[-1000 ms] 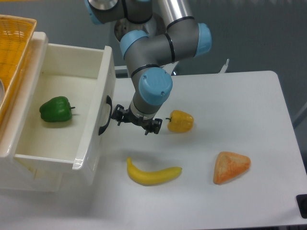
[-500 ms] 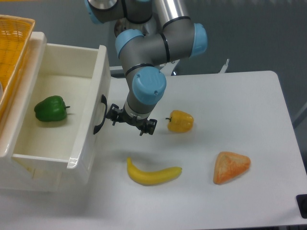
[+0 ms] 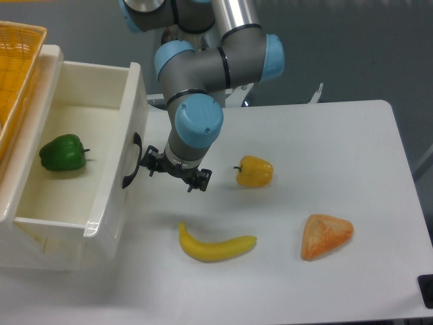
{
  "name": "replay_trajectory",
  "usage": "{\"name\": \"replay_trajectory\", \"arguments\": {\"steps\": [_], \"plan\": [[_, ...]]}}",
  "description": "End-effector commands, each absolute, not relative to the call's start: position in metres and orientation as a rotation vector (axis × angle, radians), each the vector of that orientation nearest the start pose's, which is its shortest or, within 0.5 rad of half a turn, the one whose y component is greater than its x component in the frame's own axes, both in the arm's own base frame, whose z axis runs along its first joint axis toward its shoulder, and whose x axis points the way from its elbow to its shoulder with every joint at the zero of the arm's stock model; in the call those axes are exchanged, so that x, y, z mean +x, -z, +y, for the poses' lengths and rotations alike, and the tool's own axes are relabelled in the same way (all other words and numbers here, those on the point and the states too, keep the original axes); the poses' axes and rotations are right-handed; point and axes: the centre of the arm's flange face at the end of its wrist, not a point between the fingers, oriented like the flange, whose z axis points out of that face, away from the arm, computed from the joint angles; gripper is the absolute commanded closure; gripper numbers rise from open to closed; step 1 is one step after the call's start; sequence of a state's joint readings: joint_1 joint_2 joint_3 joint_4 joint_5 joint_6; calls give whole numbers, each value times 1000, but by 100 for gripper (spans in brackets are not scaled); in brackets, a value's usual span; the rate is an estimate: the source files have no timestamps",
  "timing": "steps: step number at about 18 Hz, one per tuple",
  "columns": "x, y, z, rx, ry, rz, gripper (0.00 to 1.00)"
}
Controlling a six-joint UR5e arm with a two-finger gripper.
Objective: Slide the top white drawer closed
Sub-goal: 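Push the drawer front with the gripper, sliding the drawer inward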
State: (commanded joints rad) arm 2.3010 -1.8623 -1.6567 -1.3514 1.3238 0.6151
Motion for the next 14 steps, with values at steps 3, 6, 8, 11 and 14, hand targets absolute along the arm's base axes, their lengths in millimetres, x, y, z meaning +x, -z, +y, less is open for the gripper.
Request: {"name": "replay_trajectory", "arguments": {"steps": [3,6,8,11,14], "plan": [[-258,-315,532,-3068,458,-201,0],[-252,-319,533,-3064,455,-185,0],[-245,-323,535,-3058,460,-171,0],[-242,-331,535,-3036,464,-166,0],[-243,-331,534,-3038,465,-167,0]]}}
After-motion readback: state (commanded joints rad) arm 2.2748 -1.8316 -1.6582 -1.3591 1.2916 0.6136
